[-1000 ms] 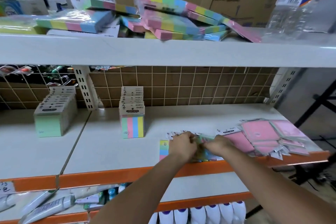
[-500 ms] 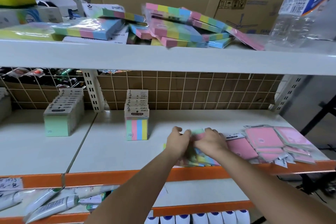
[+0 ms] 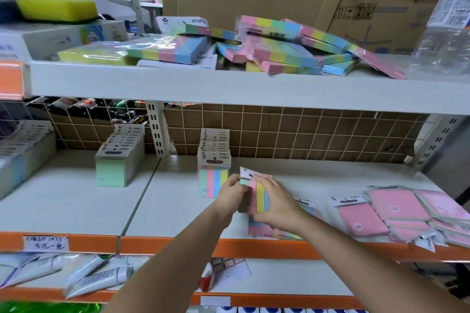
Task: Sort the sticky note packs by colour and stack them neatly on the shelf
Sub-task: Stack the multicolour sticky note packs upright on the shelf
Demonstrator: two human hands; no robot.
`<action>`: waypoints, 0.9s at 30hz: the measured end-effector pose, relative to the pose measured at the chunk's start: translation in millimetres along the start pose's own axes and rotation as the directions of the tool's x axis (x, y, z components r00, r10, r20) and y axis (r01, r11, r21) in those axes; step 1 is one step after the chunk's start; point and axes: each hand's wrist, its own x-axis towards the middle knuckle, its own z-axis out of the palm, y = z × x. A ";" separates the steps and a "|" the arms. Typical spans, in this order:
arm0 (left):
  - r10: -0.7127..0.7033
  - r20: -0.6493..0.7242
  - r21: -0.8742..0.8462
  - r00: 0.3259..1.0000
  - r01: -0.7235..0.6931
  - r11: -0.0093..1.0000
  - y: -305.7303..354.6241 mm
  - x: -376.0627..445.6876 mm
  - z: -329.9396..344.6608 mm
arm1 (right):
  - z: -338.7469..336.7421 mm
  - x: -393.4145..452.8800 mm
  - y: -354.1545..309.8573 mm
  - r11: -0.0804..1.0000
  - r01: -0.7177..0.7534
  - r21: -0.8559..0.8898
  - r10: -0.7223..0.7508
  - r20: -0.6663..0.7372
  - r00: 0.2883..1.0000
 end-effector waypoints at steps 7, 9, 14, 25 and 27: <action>0.036 -0.026 -0.049 0.999 -0.037 0.998 -6.5 -0.4 -29.1 | 14.8 17.1 -14.9 0.918 -0.264 0.295 0.286 -0.032 0.958; 0.042 -0.052 -0.056 0.998 -0.045 0.997 -7.8 -1.0 -37.2 | 21.5 25.8 -17.7 0.895 -0.302 0.328 0.324 -0.015 0.946; 0.114 -0.221 0.083 0.969 -0.097 0.992 -15.1 6.3 -54.8 | 42.3 43.2 -30.6 0.883 -0.330 0.334 0.353 -0.010 0.936; 0.343 -0.376 0.689 0.861 0.012 0.725 -28.3 44.1 -80.2 | 79.2 78.2 -50.4 0.839 -0.322 0.439 0.405 -0.109 0.908; 0.335 -0.394 0.608 0.856 -0.031 0.793 -29.8 45.6 -80.7 | 81.0 82.1 -49.6 0.815 -0.348 0.463 0.443 -0.111 0.890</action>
